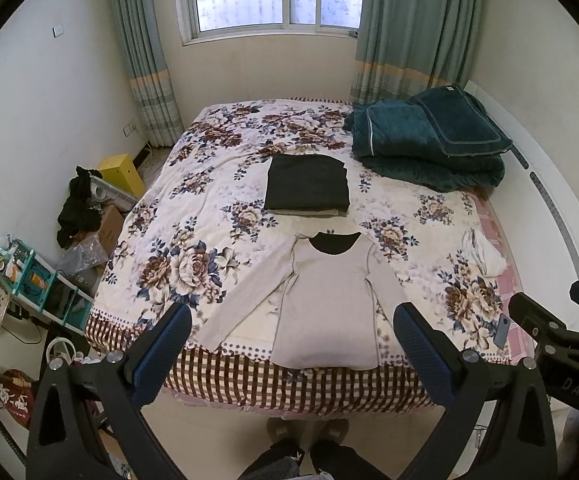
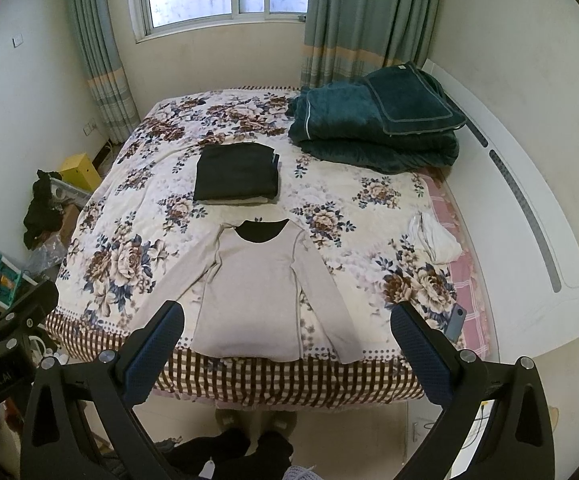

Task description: Fold small clothes

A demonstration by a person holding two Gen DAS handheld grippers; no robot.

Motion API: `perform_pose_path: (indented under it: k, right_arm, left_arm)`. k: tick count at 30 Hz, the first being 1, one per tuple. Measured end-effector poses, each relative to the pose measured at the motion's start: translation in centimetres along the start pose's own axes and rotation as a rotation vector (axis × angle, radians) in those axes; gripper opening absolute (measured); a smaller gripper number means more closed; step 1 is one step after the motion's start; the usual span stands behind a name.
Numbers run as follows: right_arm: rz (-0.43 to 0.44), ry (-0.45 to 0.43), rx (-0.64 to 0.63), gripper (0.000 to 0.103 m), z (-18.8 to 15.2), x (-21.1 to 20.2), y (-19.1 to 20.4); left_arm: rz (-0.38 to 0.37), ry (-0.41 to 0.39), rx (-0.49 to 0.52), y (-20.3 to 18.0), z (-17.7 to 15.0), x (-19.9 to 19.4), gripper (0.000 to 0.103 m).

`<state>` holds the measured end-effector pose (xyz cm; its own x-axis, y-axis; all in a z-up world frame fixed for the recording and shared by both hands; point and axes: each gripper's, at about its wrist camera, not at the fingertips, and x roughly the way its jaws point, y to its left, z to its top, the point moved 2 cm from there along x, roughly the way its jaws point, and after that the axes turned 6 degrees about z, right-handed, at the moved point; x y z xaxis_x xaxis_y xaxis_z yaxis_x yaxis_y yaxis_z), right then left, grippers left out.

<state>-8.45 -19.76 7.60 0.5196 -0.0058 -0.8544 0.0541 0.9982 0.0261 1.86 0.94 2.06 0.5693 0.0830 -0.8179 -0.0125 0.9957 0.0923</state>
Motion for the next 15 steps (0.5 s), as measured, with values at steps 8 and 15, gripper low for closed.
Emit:
perform_pose_path:
  k: [8,15]
  right_arm:
    - [0.000,-0.001,0.001,0.103,0.43,-0.23,0.41]
    - [0.000,-0.002,0.001,0.103,0.41,0.16,0.60]
  left_arm:
    - [0.000,-0.003,-0.002,0.18,-0.21,-0.10,0.103]
    - [-0.004,0.000,-0.004,-0.04,0.02,0.03,0.103]
